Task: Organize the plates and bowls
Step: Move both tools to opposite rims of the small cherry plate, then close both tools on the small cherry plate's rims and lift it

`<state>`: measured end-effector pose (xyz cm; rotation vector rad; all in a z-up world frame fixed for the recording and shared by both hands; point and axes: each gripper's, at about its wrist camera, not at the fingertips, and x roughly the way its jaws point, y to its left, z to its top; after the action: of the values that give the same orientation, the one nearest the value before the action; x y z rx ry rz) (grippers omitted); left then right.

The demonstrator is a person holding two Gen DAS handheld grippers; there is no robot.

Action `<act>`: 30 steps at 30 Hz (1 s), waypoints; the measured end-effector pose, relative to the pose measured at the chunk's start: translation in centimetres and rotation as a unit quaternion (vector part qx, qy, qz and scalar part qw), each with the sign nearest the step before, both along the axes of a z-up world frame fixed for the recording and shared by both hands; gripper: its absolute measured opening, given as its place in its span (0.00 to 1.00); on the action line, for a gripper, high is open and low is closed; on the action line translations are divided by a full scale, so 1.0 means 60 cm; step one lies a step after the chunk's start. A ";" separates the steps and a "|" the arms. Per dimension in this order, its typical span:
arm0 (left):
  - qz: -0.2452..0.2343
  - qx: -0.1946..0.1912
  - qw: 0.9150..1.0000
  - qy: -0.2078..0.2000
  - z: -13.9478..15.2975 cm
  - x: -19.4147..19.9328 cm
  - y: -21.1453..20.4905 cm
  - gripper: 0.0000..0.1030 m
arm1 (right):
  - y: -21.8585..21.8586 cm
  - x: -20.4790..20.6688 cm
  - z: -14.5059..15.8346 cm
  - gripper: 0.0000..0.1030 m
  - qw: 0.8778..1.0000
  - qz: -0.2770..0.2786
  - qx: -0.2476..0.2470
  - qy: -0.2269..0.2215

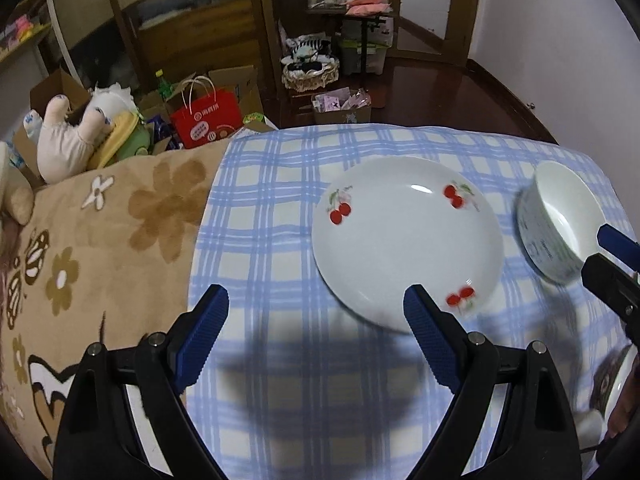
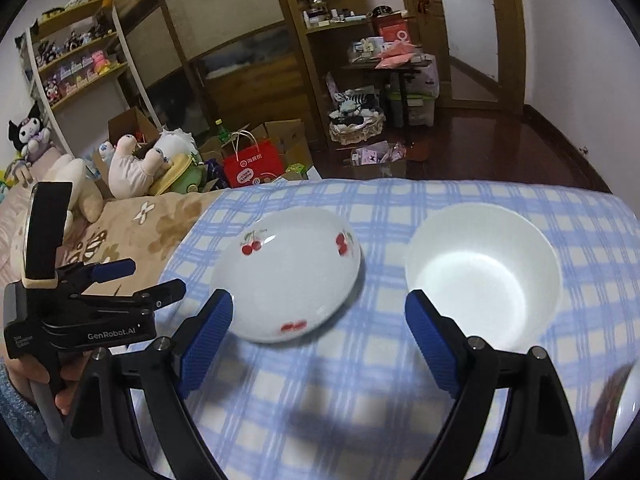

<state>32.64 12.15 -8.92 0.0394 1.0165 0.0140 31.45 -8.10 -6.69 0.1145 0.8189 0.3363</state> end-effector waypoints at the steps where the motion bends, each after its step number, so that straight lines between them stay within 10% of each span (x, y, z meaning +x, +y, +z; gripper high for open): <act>1: 0.001 -0.002 1.000 0.004 -0.007 0.009 0.003 0.86 | 0.007 0.012 -0.005 0.90 1.000 0.004 0.000 0.004; 23: 0.038 -0.016 0.997 0.060 -0.114 0.090 0.025 0.85 | 0.070 0.130 -0.099 0.89 0.998 0.008 -0.039 0.055; 30: 0.026 -0.024 0.997 0.070 -0.134 0.096 0.017 0.60 | 0.076 0.141 -0.112 0.86 0.995 -0.004 -0.078 0.056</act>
<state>38.37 13.15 -16.94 -0.0297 1.1572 0.0347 39.92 -3.51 -13.42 -0.0101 0.9522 0.2588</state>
